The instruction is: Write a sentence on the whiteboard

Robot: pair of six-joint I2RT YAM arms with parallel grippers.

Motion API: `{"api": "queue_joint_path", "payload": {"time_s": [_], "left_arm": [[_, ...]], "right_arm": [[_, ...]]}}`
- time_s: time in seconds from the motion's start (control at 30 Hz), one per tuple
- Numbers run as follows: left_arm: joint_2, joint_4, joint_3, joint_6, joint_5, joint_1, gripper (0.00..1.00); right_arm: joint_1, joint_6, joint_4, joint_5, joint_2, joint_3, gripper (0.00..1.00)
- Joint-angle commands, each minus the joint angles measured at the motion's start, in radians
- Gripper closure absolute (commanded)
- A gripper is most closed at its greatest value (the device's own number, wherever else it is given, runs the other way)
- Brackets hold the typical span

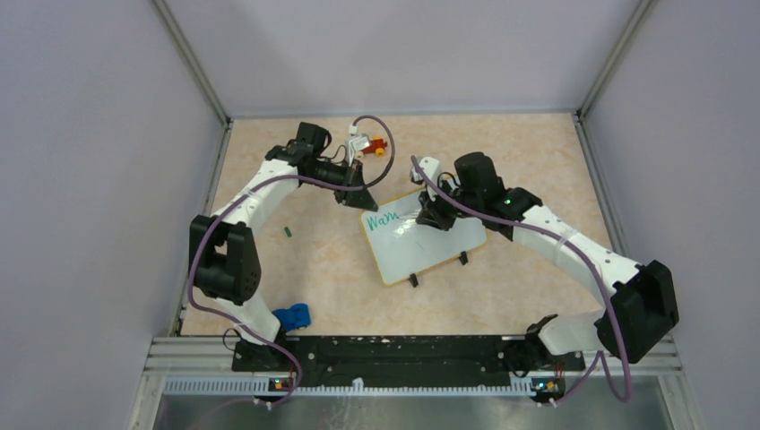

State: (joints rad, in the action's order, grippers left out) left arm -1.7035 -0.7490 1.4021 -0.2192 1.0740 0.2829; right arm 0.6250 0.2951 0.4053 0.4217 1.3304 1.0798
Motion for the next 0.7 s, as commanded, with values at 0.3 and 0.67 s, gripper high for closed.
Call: {"api": "queue_joint_path", "payload": {"time_s": [0.3,0.67], "left_arm": [[0.033,-0.007,-0.011,-0.024,-0.002,0.012,1.0],[0.03,-0.007,-0.012,-0.024,-0.004,0.012,1.0]], "right_arm": [[-0.008,-0.011,-0.038,0.001,0.008,0.088,1.0],[-0.011,0.006,-0.032,-0.022,0.005,0.069,1.0]]}}
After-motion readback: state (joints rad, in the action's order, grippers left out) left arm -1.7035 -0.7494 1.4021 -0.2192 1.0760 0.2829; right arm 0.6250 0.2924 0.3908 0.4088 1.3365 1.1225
